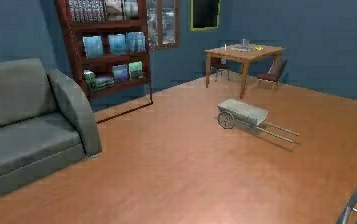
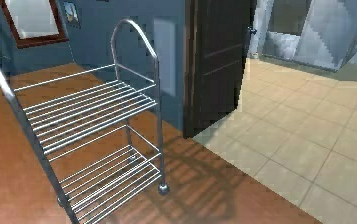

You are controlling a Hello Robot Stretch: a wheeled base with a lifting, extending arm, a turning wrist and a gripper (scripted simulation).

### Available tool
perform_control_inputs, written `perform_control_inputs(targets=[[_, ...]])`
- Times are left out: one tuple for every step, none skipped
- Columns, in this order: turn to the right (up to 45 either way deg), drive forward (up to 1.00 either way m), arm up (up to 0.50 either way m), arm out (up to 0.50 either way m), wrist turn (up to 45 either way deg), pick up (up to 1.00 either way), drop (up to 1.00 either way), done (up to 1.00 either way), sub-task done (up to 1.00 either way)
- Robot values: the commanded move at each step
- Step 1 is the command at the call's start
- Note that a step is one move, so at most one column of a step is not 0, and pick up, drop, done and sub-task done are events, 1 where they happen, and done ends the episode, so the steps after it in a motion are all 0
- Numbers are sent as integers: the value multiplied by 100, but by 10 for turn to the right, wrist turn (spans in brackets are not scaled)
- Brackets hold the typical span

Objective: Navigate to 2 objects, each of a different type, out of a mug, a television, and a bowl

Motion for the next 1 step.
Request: perform_control_inputs(targets=[[0,30,0,0,0,0,0,0,0]])
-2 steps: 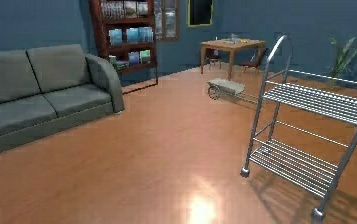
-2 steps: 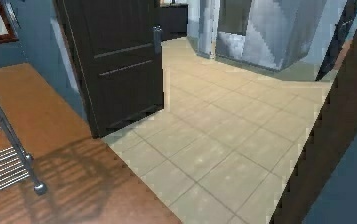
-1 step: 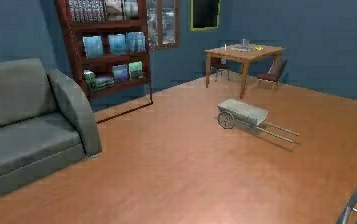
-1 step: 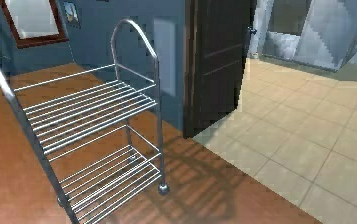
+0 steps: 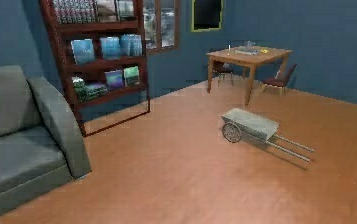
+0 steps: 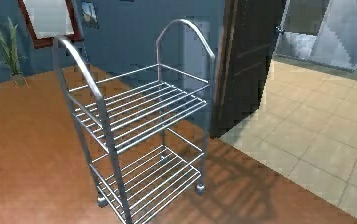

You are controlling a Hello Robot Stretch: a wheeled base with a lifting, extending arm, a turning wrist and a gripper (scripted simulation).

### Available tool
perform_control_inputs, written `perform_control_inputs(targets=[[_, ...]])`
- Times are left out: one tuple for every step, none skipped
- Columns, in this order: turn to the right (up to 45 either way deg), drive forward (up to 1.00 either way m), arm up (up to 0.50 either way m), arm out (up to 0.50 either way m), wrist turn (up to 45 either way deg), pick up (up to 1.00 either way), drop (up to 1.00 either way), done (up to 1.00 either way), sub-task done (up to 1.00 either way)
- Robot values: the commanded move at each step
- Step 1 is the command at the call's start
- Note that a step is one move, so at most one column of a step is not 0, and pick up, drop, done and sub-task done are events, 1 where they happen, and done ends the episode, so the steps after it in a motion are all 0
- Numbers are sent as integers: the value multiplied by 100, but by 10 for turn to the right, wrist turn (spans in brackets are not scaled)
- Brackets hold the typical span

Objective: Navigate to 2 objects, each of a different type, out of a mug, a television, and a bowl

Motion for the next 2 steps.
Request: perform_control_inputs(targets=[[0,50,0,0,0,0,0,0,0],[420,0,0,0,0,0,0,0,0]])
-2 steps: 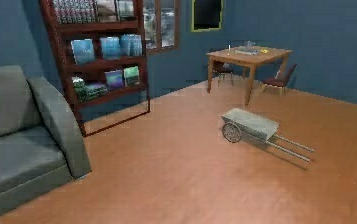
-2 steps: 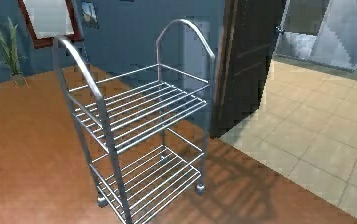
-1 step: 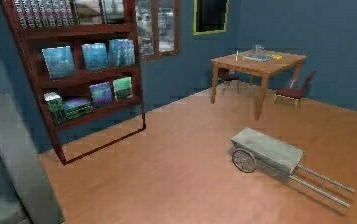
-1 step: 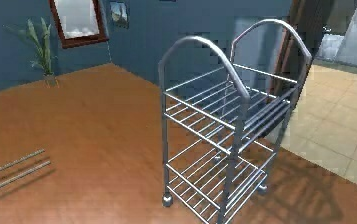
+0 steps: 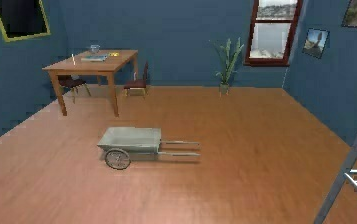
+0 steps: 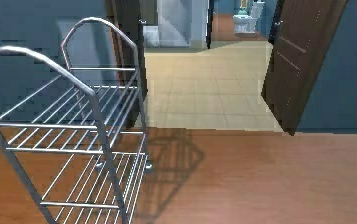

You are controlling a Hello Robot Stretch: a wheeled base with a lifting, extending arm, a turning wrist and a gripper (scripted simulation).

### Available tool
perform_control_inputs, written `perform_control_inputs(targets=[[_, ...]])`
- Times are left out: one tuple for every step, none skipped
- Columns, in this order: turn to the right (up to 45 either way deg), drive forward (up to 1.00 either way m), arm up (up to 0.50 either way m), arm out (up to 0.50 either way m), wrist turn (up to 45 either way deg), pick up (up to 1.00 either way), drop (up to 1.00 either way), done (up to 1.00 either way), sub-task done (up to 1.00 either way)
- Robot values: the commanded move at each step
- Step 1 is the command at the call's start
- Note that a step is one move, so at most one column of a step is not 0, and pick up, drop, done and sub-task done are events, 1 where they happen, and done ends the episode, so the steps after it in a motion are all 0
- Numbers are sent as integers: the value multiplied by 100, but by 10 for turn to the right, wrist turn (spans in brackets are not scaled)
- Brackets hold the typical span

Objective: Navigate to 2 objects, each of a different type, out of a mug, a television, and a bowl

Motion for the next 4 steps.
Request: perform_control_inputs(targets=[[0,85,0,0,0,0,0,0,0],[450,0,0,0,0,0,0,0,0],[0,100,0,0,0,0,0,0,0],[360,0,0,0,0,0,0,0,0]])
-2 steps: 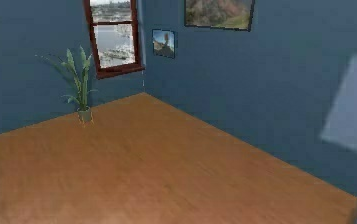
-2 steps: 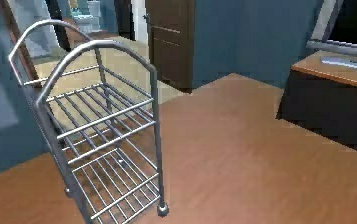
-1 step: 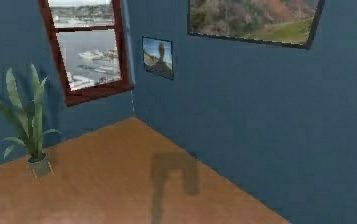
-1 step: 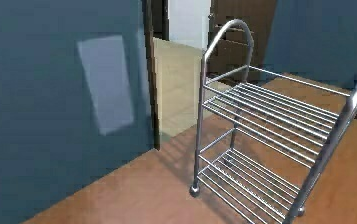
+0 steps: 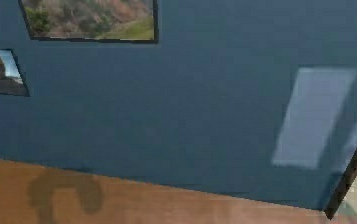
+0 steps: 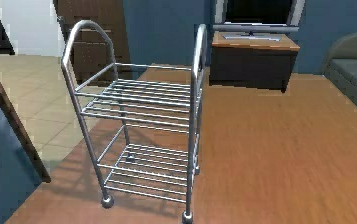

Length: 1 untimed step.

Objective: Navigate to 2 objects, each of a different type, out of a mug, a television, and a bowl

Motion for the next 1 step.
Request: perform_control_inputs(targets=[[0,5,0,0,0,0,0,0,0]])
